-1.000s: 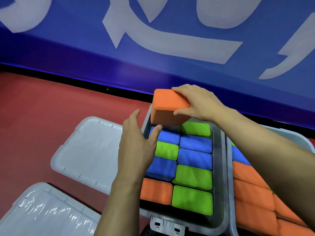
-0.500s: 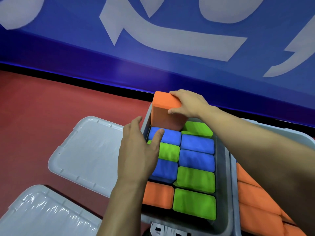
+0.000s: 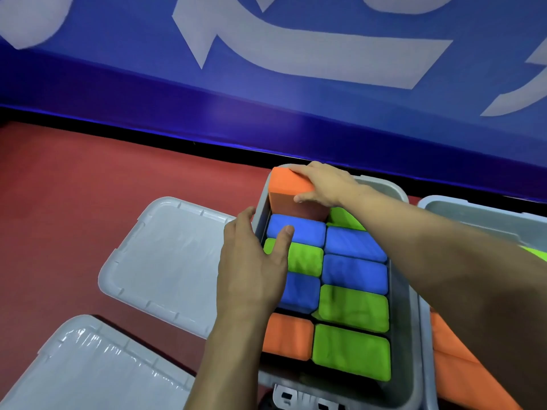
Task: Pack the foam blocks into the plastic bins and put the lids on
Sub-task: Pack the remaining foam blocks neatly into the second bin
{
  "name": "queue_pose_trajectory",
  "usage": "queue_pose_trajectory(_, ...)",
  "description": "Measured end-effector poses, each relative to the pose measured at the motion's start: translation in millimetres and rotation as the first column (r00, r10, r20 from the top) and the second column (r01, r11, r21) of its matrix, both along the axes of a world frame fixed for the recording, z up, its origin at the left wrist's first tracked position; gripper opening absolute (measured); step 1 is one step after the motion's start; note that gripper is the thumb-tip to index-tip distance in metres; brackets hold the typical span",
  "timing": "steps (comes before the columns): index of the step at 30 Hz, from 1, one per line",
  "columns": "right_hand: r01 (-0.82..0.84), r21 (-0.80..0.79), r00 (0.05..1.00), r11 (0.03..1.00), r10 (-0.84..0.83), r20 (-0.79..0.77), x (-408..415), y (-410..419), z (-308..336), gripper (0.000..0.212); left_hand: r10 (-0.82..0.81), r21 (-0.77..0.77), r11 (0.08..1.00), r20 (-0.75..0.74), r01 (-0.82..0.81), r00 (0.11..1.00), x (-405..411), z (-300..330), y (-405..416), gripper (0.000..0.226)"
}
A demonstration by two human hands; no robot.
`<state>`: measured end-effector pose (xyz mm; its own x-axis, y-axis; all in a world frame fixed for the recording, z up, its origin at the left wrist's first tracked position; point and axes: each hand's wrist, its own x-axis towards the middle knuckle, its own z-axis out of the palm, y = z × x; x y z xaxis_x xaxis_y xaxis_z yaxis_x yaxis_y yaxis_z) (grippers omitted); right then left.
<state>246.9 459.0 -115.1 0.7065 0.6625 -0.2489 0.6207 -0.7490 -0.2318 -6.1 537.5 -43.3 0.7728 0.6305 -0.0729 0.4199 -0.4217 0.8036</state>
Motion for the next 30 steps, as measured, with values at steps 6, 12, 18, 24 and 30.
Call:
queue_pose_trajectory(6,0.226,0.155,0.969,0.962,-0.205,-0.14,11,-16,-12,0.082,0.014,-0.026,1.0,0.001,-0.014,1.0,92,-26,6,0.059)
queue_pose_trajectory(12,0.528,0.374,0.821,0.762,-0.346,-0.454,12,-32,-46,0.058,-0.005,-0.299,0.953,-0.173,-0.048,0.985,167,-87,46,0.074)
queue_pose_trajectory(18,0.477,0.321,0.849,0.818,-0.334,-0.41,27,-36,-57,0.053,-0.132,-0.013,0.991,-0.24,0.133,0.962,176,-119,60,0.067)
queue_pose_trajectory(24,0.426,0.19,0.892,0.885,-0.375,-0.251,33,-33,-68,0.057,-0.107,0.206,0.962,-0.318,0.179,0.942,189,-132,66,0.069)
queue_pose_trajectory(30,0.393,0.15,0.909,0.907,-0.359,-0.21,23,-34,-83,0.054,-0.537,0.45,0.575,-0.423,0.683,0.73,204,-151,49,0.081)
